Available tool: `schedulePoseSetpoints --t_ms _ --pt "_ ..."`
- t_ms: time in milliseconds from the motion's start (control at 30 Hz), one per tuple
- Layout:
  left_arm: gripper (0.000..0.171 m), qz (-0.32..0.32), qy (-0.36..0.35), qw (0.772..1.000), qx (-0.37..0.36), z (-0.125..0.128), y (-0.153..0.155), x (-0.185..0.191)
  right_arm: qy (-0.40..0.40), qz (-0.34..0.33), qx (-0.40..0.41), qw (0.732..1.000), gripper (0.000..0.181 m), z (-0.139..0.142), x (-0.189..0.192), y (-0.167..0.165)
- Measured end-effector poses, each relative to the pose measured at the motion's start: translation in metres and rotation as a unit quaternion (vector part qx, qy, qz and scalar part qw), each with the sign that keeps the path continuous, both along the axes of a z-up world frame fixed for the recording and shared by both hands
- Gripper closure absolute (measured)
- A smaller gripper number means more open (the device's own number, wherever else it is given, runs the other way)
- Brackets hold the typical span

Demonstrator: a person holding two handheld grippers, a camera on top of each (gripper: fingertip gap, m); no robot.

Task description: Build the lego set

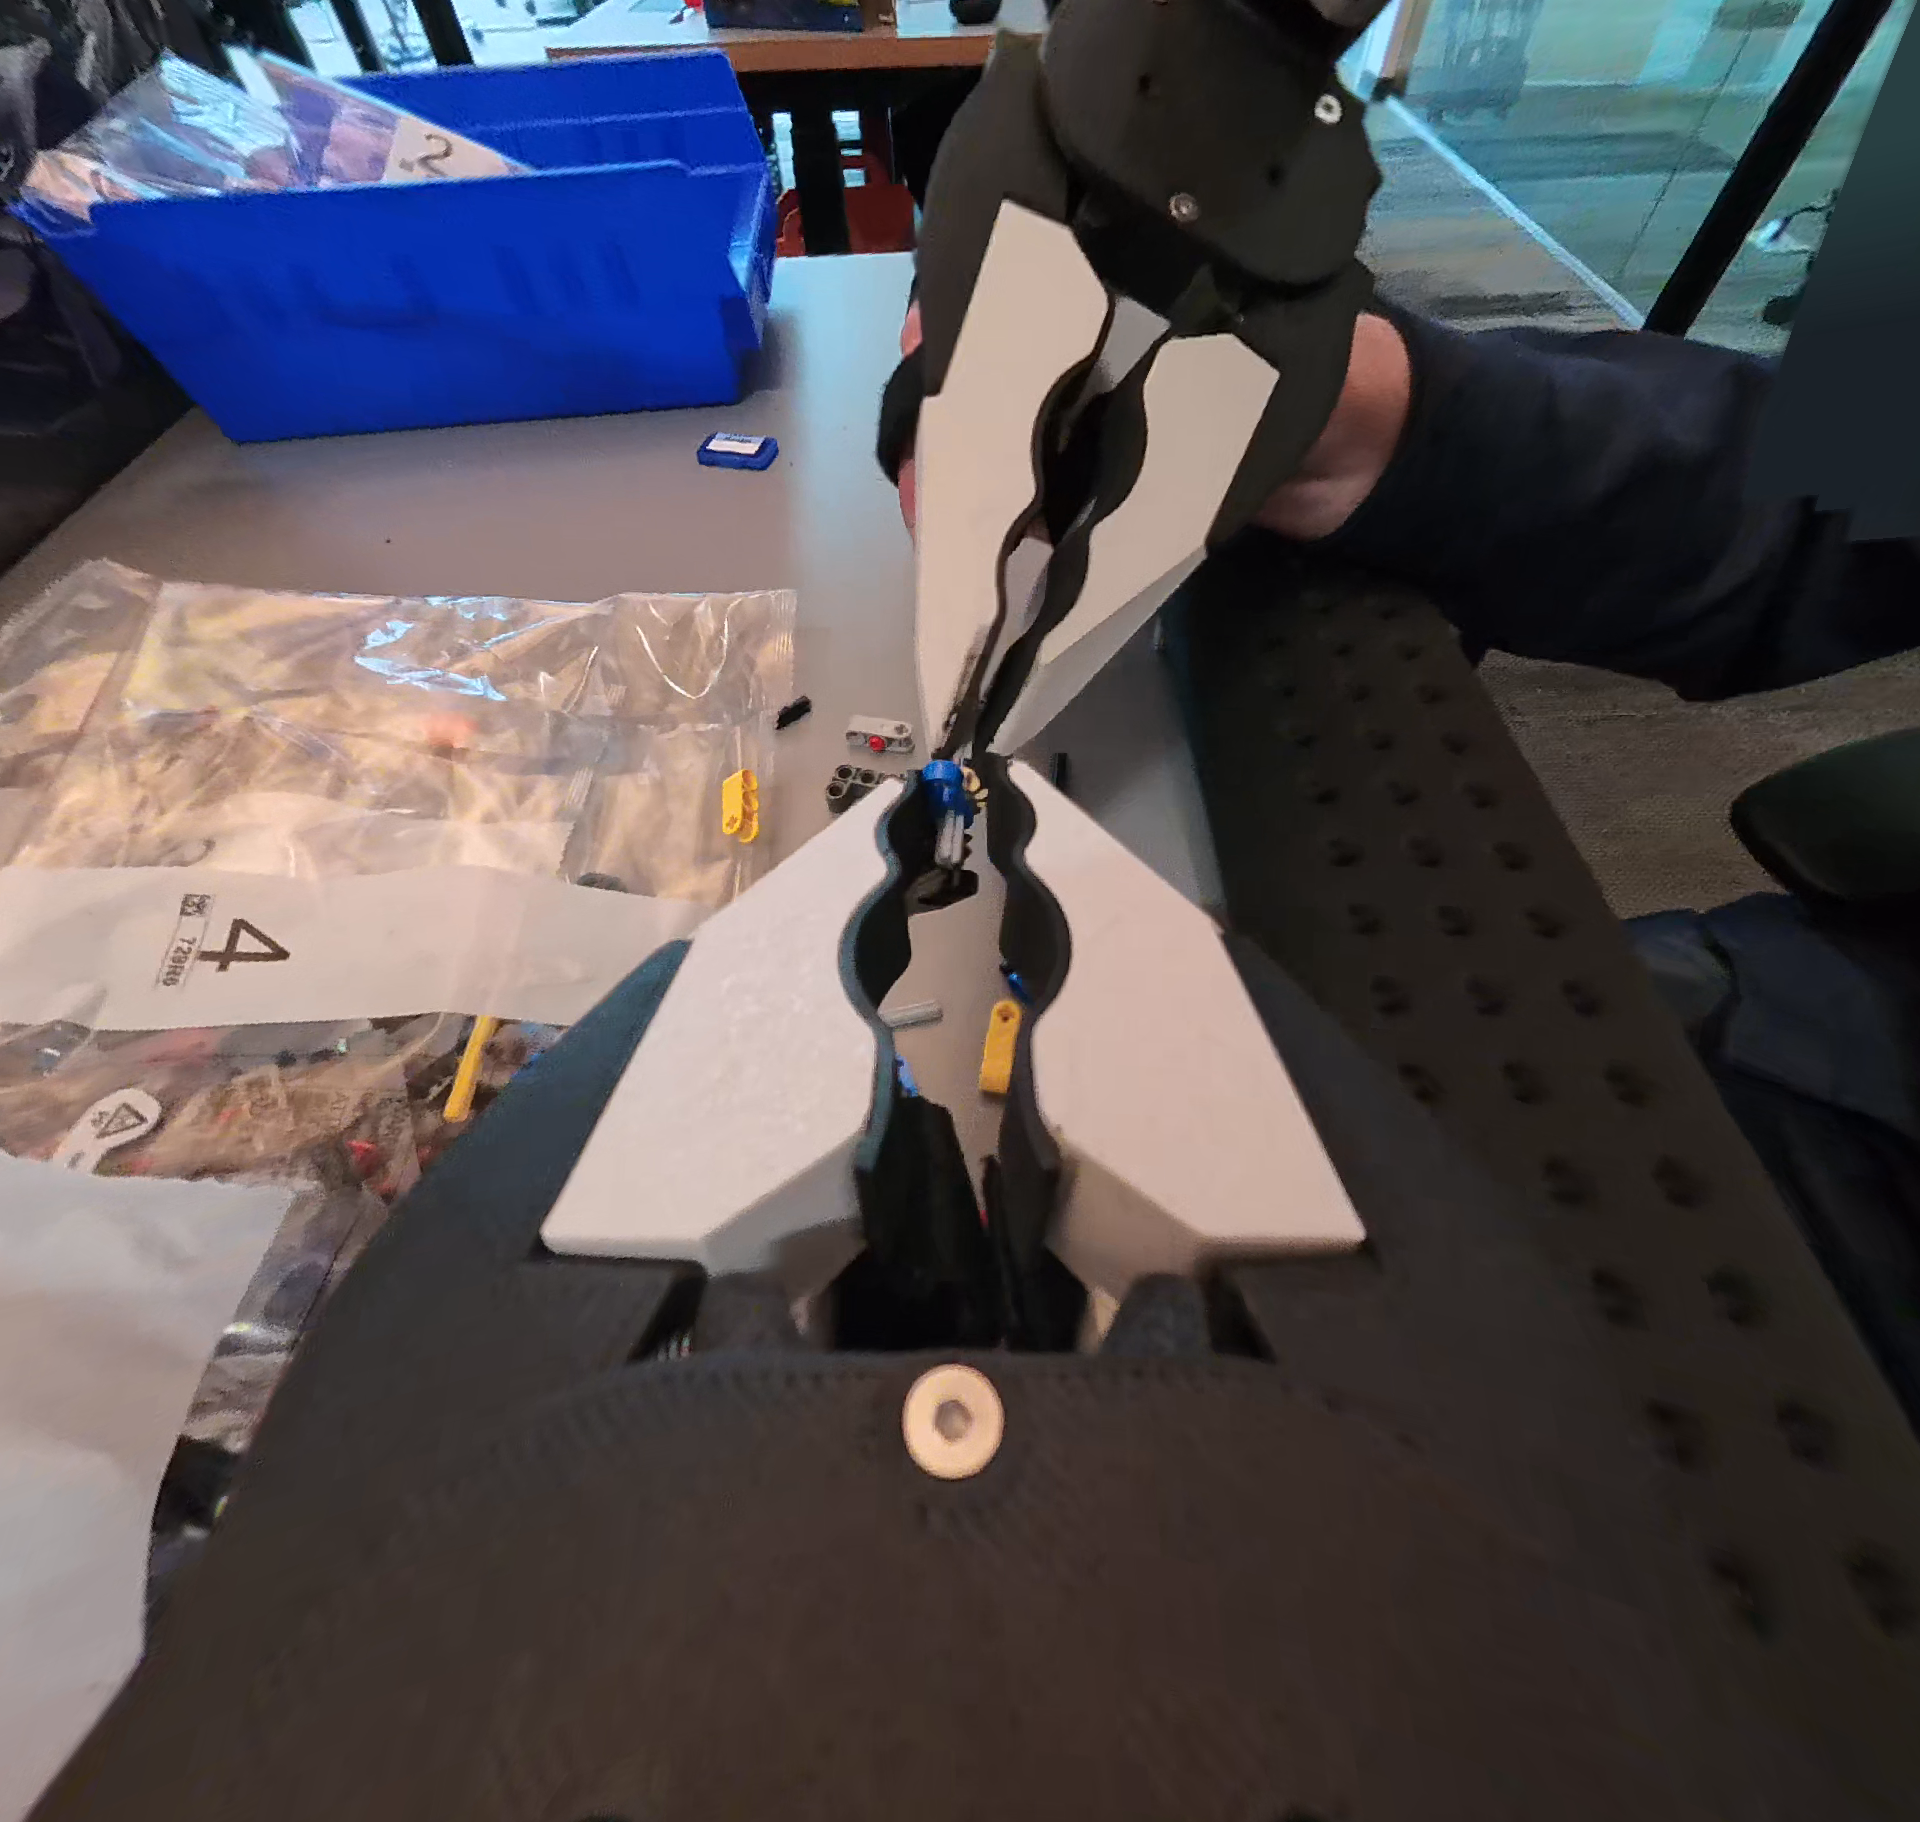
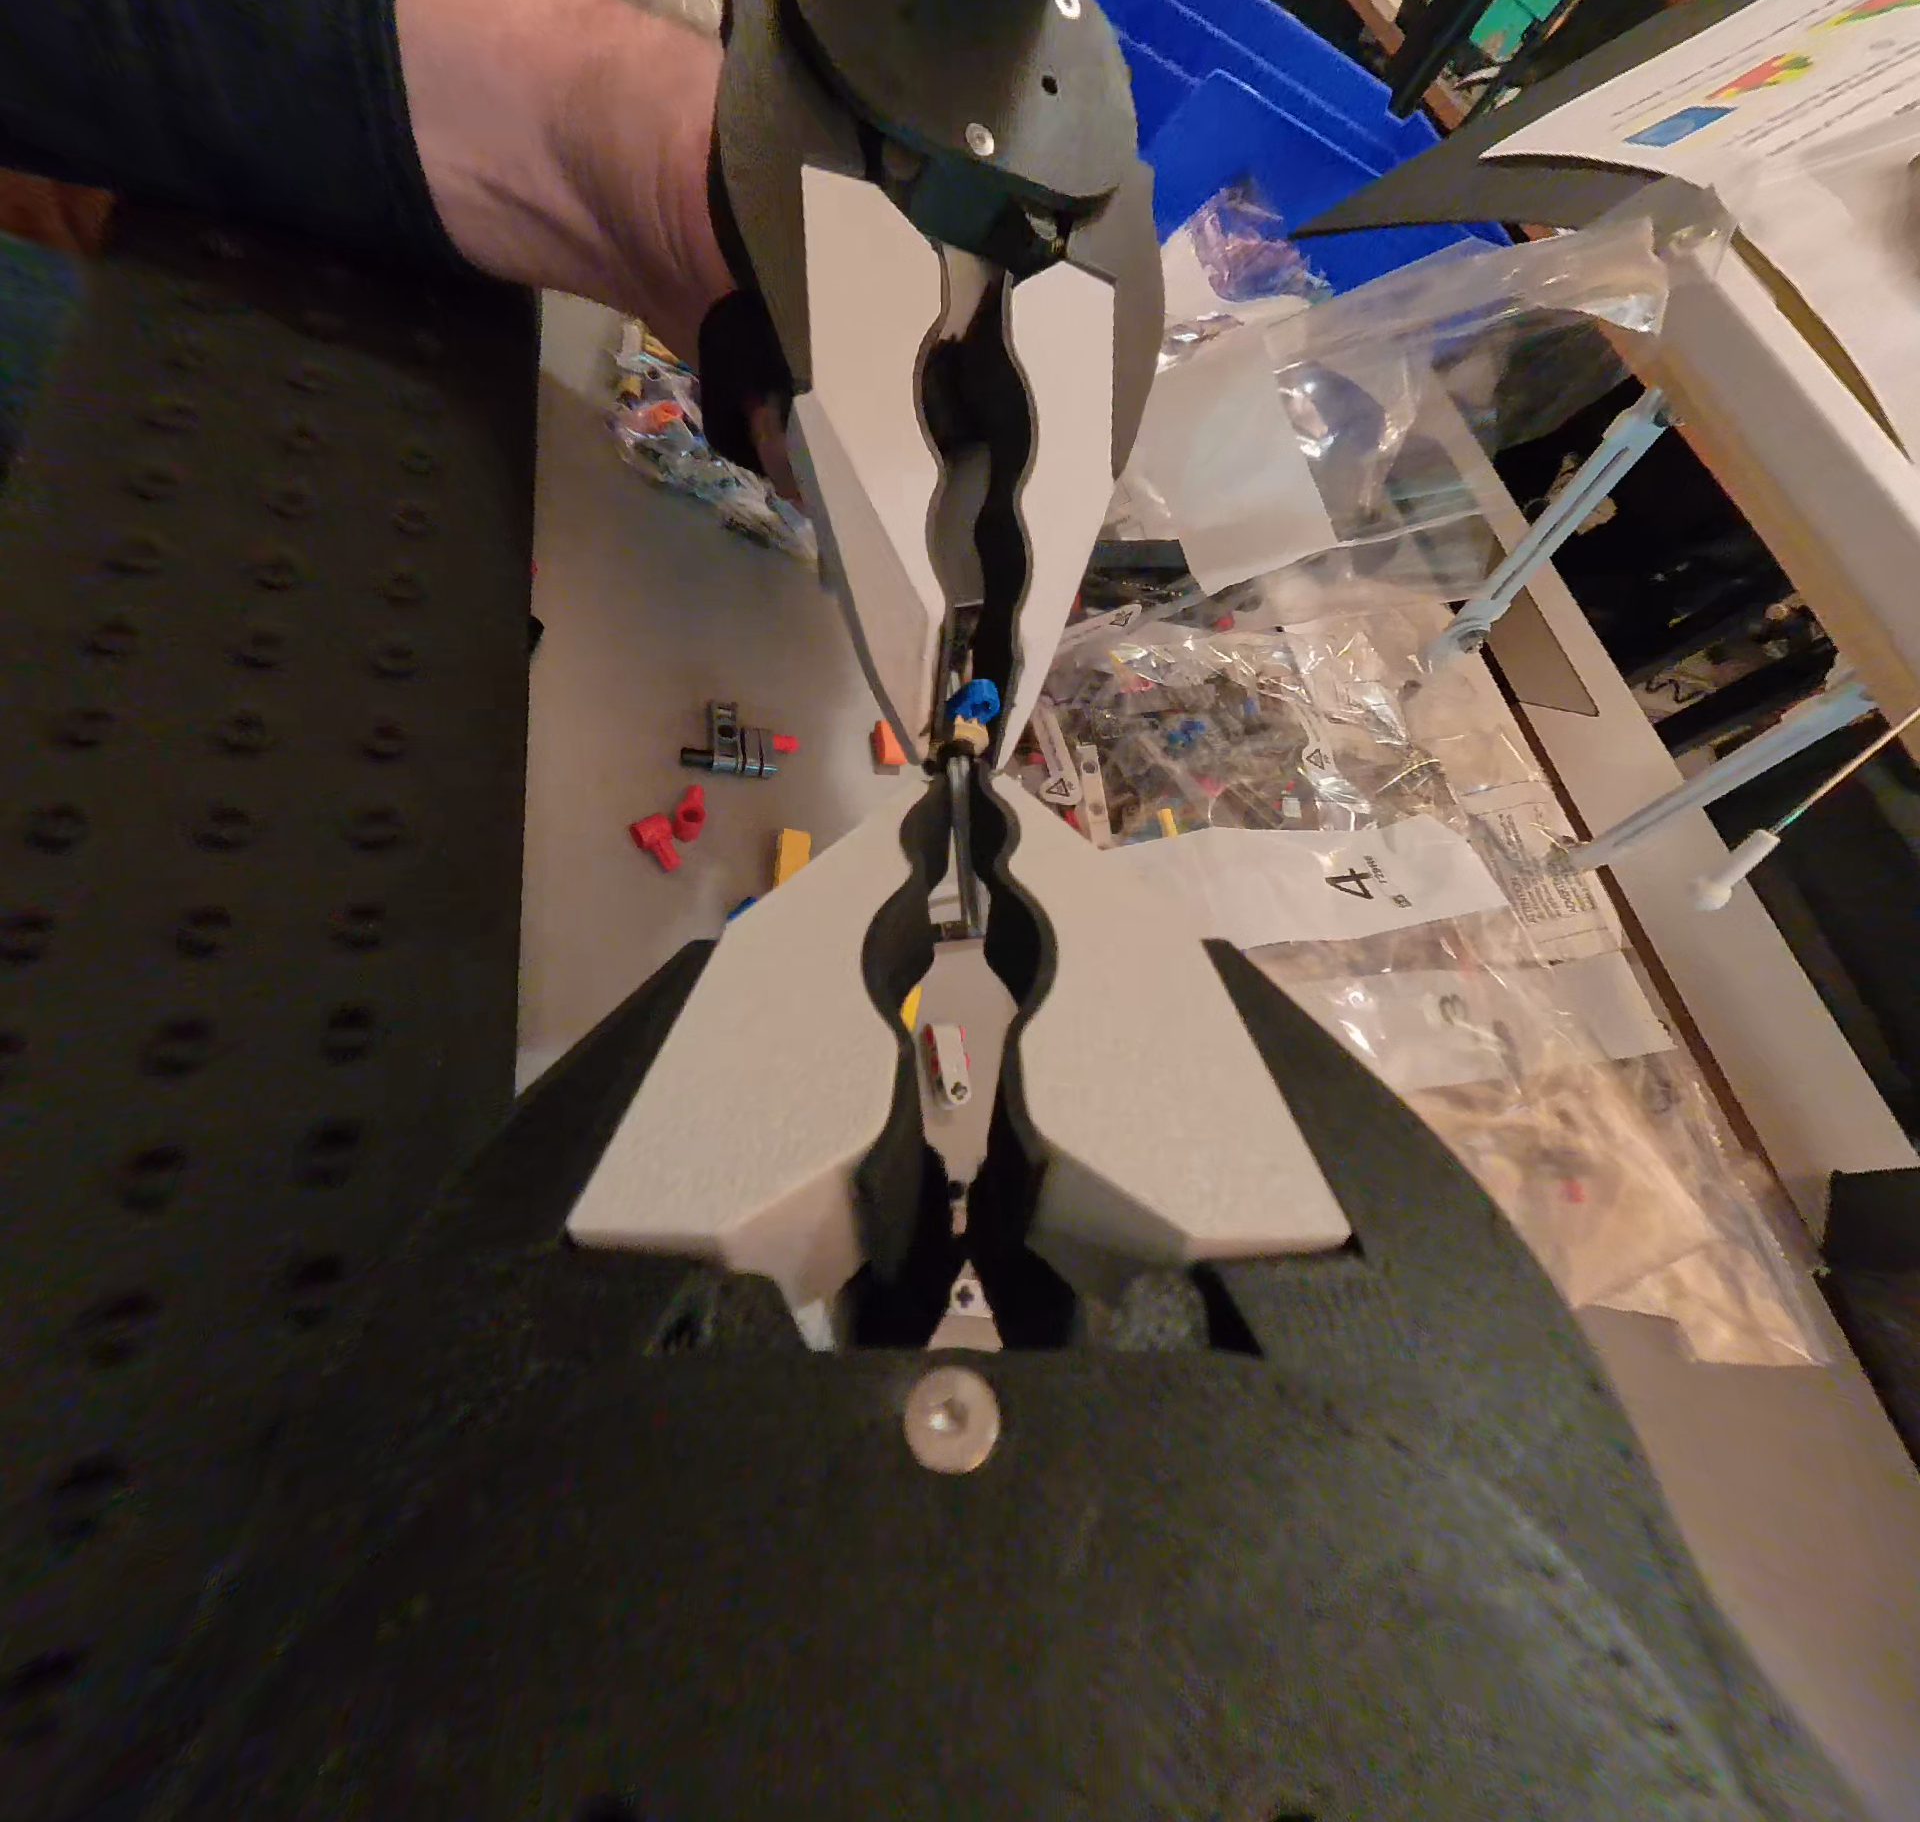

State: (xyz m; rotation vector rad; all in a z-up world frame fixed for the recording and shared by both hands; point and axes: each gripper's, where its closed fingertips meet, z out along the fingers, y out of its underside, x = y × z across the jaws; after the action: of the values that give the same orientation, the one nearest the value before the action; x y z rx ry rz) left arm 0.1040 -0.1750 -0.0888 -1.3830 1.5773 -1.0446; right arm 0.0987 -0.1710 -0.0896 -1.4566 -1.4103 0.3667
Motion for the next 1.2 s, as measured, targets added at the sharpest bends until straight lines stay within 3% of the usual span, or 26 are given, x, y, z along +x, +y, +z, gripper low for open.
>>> schedulePoseSetpoints --t_ms 400,467,567,600,733,800,867,1033,1200 --pt "0.162 -0.035 0.003 0.999 0.032 0.004 -0.012 -0.009 0.022 0.035 -0.038 0.998 0.181 0.004 -0.001 -0.013" --pt "0.171 -0.004 0.013 0.999 0.052 0.002 0.001 -0.021 0.016 0.013 -0.04 0.999 0.18 0.002 0.009 -0.007" --pt "0.171 0.044 -0.052 0.997 0.031 0.03 0.026 -0.052 0.063 -0.001 -0.05 0.997 0.181 0.016 0.032 -0.002" --pt "0.171 0.043 -0.038 0.998 0.028 0.023 0.026 -0.052 0.053 0.002 -0.053 0.997 0.181 0.011 0.029 -0.002" --pt "0.17 0.021 -0.044 0.998 0.032 0.023 0.012 -0.025 0.019 0.018 -0.054 0.998 0.18 -0.002 0.016 -0.006" --pt "0.147 0.011 -0.004 1.0 0.019 0.005 0.007 -0.015 0.027 0.023 -0.049 0.998 0.18 0.001 0.013 -0.008" --pt "0.141 0.0 0.011 1.0 0.03 -0.003 0.0 -0.006 0.01 0.019 -0.045 0.999 0.18 -0.005 0.01 -0.007" --pt "0.159 -0.01 0.025 0.999 0.042 -0.01 -0.007 0.008 0.015 0.027 -0.041 0.999 0.18 -0.003 0.007 -0.01" --pt "0.158 -0.005 0.009 1.0 0.022 -0.006 -0.007 0.008 0.013 0.023 -0.033 0.999 0.18 -0.001 0.007 -0.009"
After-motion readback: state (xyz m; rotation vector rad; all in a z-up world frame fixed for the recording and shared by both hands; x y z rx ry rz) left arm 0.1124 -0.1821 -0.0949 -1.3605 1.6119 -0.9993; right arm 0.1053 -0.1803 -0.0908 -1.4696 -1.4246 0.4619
